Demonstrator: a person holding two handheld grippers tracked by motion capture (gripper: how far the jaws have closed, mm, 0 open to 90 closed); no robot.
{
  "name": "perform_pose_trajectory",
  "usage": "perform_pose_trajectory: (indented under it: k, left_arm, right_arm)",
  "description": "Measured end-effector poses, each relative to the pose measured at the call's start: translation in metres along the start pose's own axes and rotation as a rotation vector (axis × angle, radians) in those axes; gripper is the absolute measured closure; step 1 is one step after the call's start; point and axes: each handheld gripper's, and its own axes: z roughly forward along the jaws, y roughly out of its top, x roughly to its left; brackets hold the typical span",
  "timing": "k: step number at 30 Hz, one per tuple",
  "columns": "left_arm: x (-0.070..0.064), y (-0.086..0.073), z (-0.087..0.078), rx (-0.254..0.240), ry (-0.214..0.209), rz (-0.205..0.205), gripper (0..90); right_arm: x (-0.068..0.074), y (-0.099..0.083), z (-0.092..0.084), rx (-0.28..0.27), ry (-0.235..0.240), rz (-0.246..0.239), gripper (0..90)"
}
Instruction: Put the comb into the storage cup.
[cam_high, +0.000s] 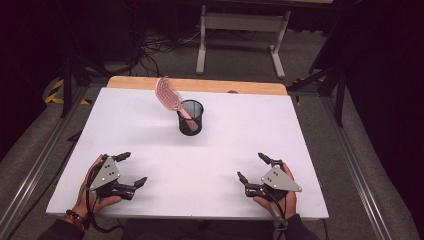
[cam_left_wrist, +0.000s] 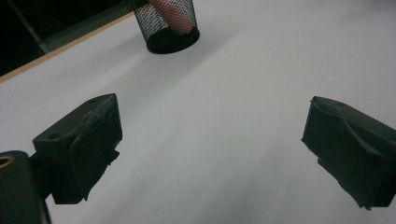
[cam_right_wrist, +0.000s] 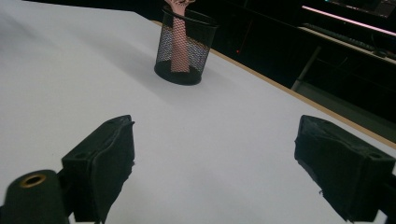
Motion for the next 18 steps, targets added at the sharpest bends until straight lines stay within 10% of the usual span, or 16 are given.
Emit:
perform_pose_trajectory:
  k: [18]
  left_arm:
    - [-0.0012,-0.0021,-0.0103,-0.043,0.012,-0.036,4.9]
  right_arm:
    - [-0.0006,-0.0012,-0.0005,0.005,-0.001,-0.019,10.5]
